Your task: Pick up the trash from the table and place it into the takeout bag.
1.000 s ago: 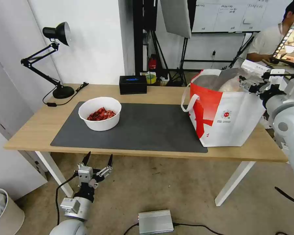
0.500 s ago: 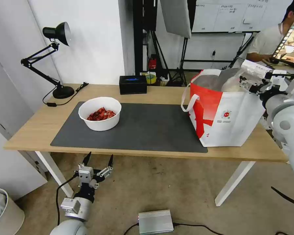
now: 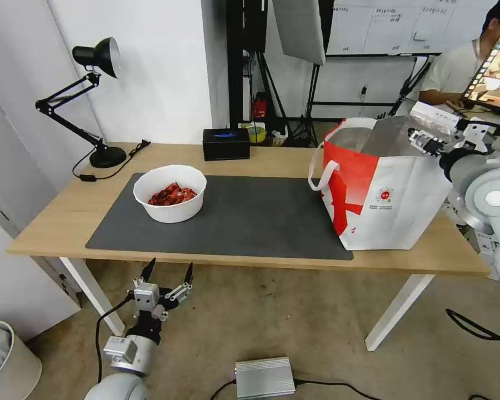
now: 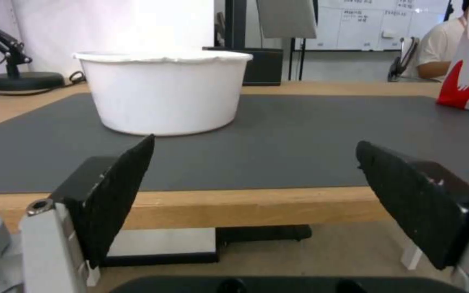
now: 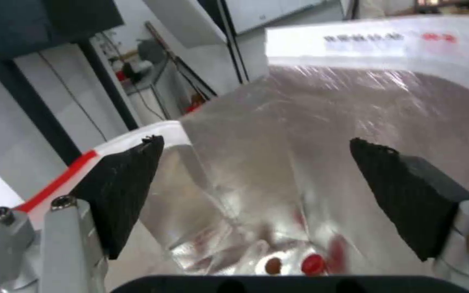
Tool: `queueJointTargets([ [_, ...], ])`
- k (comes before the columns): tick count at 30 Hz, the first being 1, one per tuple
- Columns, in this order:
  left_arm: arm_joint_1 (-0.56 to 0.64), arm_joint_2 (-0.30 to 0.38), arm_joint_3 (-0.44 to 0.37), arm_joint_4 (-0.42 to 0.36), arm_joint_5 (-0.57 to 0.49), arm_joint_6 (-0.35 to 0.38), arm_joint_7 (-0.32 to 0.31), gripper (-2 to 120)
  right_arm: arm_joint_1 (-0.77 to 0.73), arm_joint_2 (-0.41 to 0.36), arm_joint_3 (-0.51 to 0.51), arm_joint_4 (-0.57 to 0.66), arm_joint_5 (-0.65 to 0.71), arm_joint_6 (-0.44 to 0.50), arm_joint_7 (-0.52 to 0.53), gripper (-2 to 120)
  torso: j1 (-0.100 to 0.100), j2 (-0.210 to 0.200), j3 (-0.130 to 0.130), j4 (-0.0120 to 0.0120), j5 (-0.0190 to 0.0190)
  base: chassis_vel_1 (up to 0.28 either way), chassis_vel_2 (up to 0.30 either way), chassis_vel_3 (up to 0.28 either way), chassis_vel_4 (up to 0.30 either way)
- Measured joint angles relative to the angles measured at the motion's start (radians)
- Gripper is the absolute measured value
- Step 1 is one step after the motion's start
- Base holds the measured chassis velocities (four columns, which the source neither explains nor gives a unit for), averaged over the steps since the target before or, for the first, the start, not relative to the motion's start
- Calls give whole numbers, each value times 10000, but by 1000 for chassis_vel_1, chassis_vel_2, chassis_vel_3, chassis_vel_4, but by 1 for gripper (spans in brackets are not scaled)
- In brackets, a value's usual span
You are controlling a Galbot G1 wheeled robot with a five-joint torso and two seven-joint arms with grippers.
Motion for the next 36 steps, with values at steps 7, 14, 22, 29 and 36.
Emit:
queueJointTargets([
  [7,17,-30,-2,27,-6,-17,-2,100,-724,-1,-137,449,-2054,1736,-2063,89,0,0,0,0,0,0,0,0,0],
  [14,34,-64,-7,29,-7,-33,-3,100,-1410,-22,-144,831,-3288,3215,-3774,95,0,0,0,1,-1,0,0,0,0],
  [22,33,-198,92,25,92,-46,-7,100,-2632,129,83,1551,-4486,4745,-5059,97,-1,0,-1,1,-2,0,0,0,0],
  [29,55,-249,137,-76,198,-47,-8,100,-3970,688,389,1862,-5391,5884,-5974,98,-1,0,-1,0,0,0,0,0,0],
  [36,81,-200,125,-198,212,13,-12,100,-5624,1567,784,2294,-6206,6344,-6342,98,-1,1,-1,0,-2,0,0,0,0],
])
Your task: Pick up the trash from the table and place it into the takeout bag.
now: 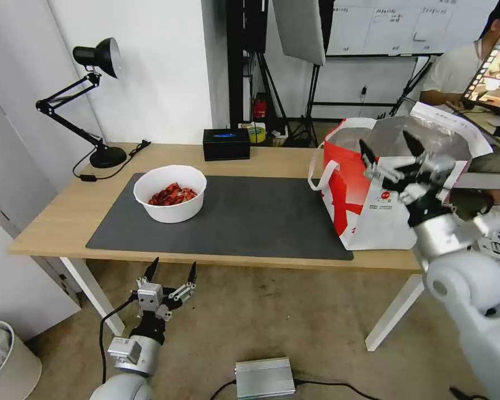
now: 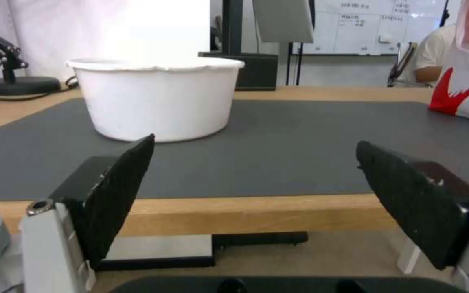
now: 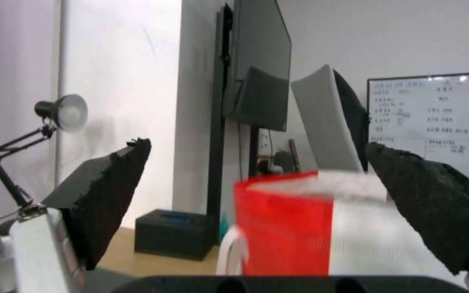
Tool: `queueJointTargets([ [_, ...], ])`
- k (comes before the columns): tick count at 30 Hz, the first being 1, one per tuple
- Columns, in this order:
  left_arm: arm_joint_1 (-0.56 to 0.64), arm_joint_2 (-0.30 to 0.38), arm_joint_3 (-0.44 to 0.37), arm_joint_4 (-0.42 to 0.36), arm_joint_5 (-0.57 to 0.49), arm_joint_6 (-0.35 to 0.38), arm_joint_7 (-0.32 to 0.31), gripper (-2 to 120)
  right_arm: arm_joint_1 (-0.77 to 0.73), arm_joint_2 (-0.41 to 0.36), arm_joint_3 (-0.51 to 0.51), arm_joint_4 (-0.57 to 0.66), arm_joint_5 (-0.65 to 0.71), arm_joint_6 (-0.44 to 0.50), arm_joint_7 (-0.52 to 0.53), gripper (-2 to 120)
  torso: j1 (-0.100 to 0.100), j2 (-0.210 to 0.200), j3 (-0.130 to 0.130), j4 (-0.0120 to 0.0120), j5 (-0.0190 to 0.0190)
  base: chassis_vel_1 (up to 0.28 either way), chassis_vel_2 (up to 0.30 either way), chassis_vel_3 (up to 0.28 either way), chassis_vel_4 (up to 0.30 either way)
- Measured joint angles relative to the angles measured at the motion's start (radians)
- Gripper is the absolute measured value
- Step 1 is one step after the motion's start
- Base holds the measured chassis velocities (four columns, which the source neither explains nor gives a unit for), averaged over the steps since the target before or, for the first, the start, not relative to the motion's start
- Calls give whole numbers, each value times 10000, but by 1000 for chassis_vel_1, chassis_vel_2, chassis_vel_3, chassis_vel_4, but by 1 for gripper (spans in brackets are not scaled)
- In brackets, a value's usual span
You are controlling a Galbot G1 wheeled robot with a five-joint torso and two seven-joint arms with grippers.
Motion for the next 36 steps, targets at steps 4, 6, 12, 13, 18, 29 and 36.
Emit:
queueJointTargets([
  [4,-15,55,12,-20,-3,6,-6,100,-854,592,164,241,-429,164,-61,98,0,0,0,0,-1,0,0,0,0],
  [6,-23,89,26,-21,-6,7,-1,100,-1189,840,200,312,-634,242,-63,98,0,0,0,0,1,0,0,0,0],
  [12,-66,276,36,-21,-116,16,-4,100,-2811,1802,256,456,-1449,377,175,96,0,0,0,0,0,0,0,0,0],
  [13,-66,276,36,-21,-116,16,-4,100,-2811,1802,256,456,-1449,377,175,96,0,0,0,0,0,0,0,0,0],
  [18,-135,417,-7,-24,-289,22,-10,100,-3473,2346,186,494,-1994,398,183,95,1,0,0,0,0,0,0,0,0],
  [29,-324,488,17,25,-487,90,-27,100,-4154,3007,-219,583,-2722,444,227,98,1,-1,1,1,1,0,0,0,0],
  [36,-369,551,-26,61,-584,99,-27,100,-4252,3024,-277,603,-2970,317,239,99,1,-2,0,1,1,0,0,0,0],
])
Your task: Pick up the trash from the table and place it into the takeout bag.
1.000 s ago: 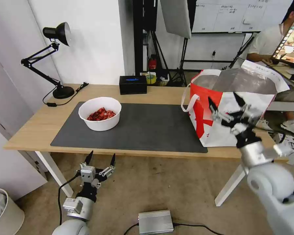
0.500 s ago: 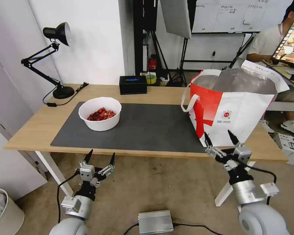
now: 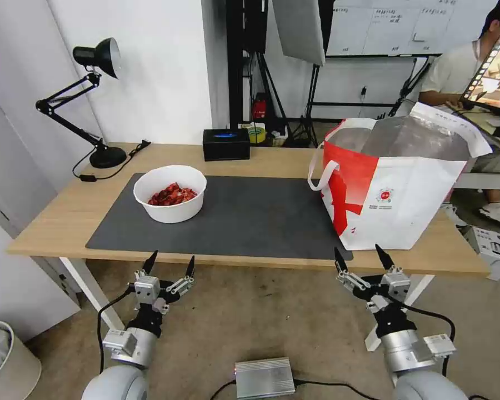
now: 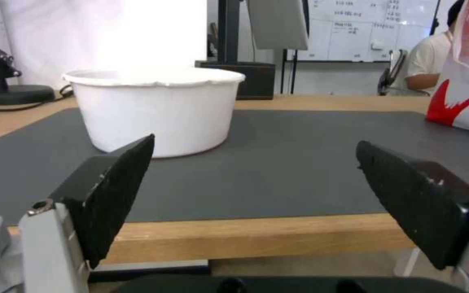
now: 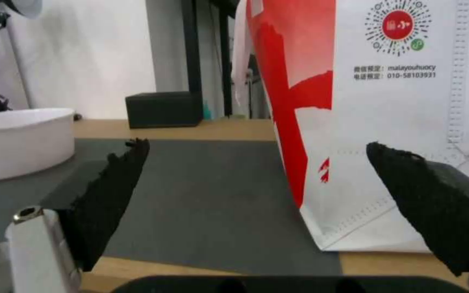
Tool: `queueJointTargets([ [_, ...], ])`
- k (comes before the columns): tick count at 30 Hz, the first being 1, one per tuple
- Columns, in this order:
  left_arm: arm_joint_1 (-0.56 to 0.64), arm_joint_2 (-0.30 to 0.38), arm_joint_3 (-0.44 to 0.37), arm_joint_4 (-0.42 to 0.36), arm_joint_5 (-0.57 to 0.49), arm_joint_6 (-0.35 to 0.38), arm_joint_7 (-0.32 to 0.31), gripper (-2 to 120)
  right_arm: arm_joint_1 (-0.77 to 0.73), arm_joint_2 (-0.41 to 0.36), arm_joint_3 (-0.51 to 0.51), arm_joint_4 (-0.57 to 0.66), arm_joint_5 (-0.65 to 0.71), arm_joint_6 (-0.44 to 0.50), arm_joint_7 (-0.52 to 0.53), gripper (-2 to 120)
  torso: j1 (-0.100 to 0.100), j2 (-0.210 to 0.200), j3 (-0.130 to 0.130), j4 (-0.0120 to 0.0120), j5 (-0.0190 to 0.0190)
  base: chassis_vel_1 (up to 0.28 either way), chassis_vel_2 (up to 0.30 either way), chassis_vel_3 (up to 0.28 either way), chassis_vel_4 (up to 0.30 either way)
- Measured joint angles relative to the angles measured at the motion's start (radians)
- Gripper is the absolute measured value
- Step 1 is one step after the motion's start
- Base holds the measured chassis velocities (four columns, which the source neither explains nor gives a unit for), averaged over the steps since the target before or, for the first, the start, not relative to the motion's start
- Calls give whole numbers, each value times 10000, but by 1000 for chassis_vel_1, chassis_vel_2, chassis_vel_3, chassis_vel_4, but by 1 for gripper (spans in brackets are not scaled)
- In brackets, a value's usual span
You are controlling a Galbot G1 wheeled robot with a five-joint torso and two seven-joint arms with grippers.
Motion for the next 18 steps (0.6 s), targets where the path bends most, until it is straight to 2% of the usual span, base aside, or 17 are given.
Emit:
queueJointTargets([
  [18,-66,66,18,20,-58,52,-2,100,-64,33,6,-51,-250,-31,47,100,0,1,0,0,0,0,0,0,0],
])
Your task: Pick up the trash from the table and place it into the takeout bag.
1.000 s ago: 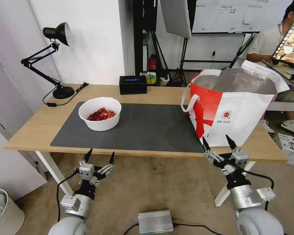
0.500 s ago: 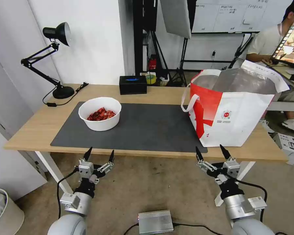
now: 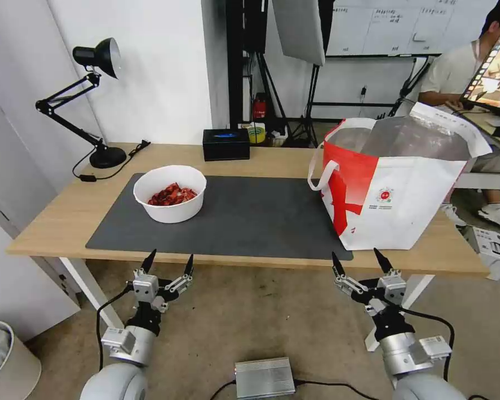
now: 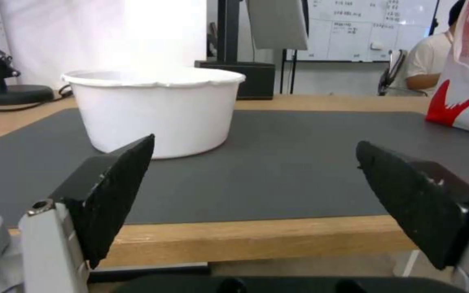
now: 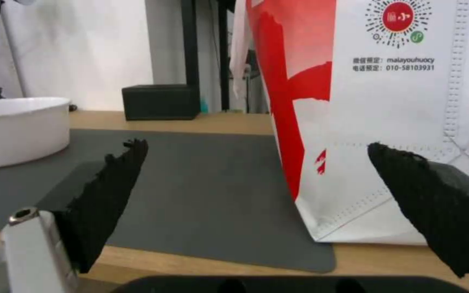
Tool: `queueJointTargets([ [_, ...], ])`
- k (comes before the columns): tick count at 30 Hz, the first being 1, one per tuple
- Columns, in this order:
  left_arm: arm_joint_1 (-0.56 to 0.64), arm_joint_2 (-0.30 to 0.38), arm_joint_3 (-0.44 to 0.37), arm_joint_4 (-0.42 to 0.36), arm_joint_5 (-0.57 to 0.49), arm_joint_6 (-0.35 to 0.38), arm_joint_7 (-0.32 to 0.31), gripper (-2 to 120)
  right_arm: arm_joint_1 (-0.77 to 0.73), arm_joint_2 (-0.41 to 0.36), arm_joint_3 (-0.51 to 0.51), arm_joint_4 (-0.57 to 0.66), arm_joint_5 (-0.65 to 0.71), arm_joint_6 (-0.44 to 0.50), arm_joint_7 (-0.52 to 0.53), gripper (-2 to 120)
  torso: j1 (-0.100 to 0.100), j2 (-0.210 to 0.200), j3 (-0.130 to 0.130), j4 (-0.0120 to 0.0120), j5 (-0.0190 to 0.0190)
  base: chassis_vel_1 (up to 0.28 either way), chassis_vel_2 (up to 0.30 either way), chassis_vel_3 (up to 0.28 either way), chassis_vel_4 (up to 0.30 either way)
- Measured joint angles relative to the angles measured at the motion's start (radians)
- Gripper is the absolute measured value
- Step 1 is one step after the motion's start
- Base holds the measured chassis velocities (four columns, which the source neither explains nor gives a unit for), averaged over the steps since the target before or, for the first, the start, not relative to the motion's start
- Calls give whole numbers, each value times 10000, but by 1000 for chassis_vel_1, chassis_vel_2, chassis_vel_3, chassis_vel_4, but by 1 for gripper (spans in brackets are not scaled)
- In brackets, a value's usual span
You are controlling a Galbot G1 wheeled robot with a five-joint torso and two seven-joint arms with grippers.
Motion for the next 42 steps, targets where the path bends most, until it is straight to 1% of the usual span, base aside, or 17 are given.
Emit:
queueJointTargets([
  [4,-21,56,2,0,-23,26,-2,100,0,-1,1,-2,0,-3,4,100,0,0,0,0,0,0,0,0,0],
  [13,-244,435,-28,-14,-687,397,-73,100,6,-2,5,-9,4,-6,9,100,0,0,0,0,0,0,0,0,0],
  [16,-479,743,-25,-12,-1032,619,-215,100,8,-2,5,-9,5,-6,9,100,0,0,0,0,0,0,0,0,0],
  [17,-479,743,-25,-12,-1032,619,-215,100,8,-2,5,-9,5,-6,9,100,0,0,0,0,0,0,0,0,0],
  [20,-919,1189,-34,45,-1543,934,-355,100,11,-3,6,-9,7,-6,10,100,0,0,0,0,0,0,0,0,0],
  [21,-919,1189,-34,45,-1543,934,-355,100,11,-3,6,-9,7,-6,10,100,0,0,0,0,0,0,0,0,0],
  [24,-1475,1619,-94,193,-2065,1234,-439,100,13,-4,6,-10,8,-6,10,100,0,0,0,0,-1,0,0,0,0],
  [25,-1475,1619,-94,193,-2065,1234,-439,100,13,-4,6,-10,8,-6,10,100,0,0,0,0,-1,0,0,0,0],
  [28,-2179,2114,6,421,-2521,1579,-595,100,13,-4,6,-10,10,-7,10,100,0,0,1,0,-1,0,0,0,0],
  [29,-2179,2114,6,421,-2521,1579,-595,100,13,-4,6,-10,10,-7,10,100,0,0,1,0,-1,0,0,0,0],
  [31,-2926,2577,181,687,-2934,1879,-766,100,13,-3,6,-10,12,-7,10,100,0,0,1,0,-1,0,0,0,0],
  [32,-2926,2577,181,687,-2934,1879,-766,100,13,-3,6,-10,12,-7,10,100,0,0,1,0,-1,0,0,0,0],
  [34,-3697,3060,396,1053,-3226,2040,-893,100,13,-4,7,-10,14,-6,8,100,0,-1,1,-1,0,0,0,0,0],
  [35,-3697,3060,396,1053,-3226,2040,-893,100,13,-4,7,-10,14,-6,8,100,0,-1,1,-1,0,0,0,0,0],
  [38,-4654,3599,767,1664,-3485,2147,-966,100,13,-4,6,-10,17,-7,6,100,0,0,1,0,-1,0,0,0,0],
  [39,-4654,3599,767,1664,-3485,2147,-966,100,13,-4,6,-10,17,-7,6,100,0,0,1,0,-1,0,0,0,0],
  [42,-5507,4016,1229,2436,-3714,2205,-1001,100,13,-4,8,-10,20,-6,8,100,1,0,1,0,-2,0,0,0,0],
])
